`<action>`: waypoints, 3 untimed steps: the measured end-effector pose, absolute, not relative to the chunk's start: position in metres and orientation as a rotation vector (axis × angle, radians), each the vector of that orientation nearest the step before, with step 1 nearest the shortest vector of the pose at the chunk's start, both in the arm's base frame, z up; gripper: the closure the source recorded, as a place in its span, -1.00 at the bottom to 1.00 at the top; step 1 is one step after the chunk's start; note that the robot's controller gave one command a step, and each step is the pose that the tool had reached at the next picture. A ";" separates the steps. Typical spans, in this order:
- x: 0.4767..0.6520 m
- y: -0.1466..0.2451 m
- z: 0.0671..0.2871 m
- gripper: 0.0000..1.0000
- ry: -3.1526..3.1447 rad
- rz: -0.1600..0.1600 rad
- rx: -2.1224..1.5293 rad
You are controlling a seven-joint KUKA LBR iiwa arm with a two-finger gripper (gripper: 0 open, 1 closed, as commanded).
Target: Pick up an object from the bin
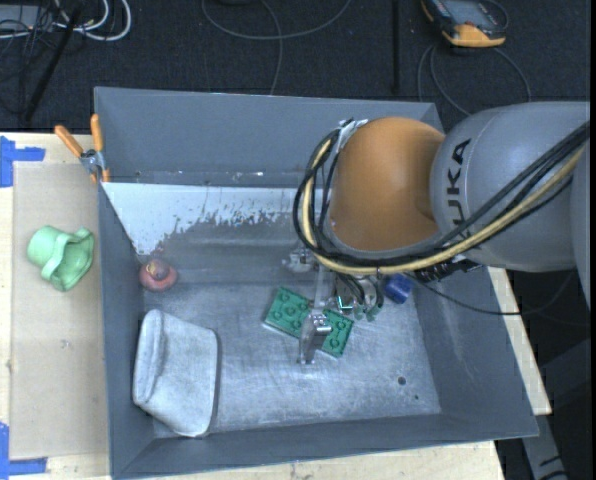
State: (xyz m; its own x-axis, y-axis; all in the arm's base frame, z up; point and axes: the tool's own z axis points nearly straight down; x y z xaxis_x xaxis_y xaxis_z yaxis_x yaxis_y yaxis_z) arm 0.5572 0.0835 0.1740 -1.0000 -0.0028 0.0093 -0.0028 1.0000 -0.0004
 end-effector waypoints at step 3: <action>0.598 0.043 0.077 1.00 -3.155 -0.004 0.090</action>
Offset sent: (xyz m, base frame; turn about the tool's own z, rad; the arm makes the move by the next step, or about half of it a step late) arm 0.0193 -0.0183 -0.0142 -0.0451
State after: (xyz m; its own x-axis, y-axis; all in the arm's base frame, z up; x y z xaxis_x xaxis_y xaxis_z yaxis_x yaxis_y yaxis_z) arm 0.5980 0.0429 0.0767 -0.9983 -0.0570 -0.0146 -0.0571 0.9984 0.0020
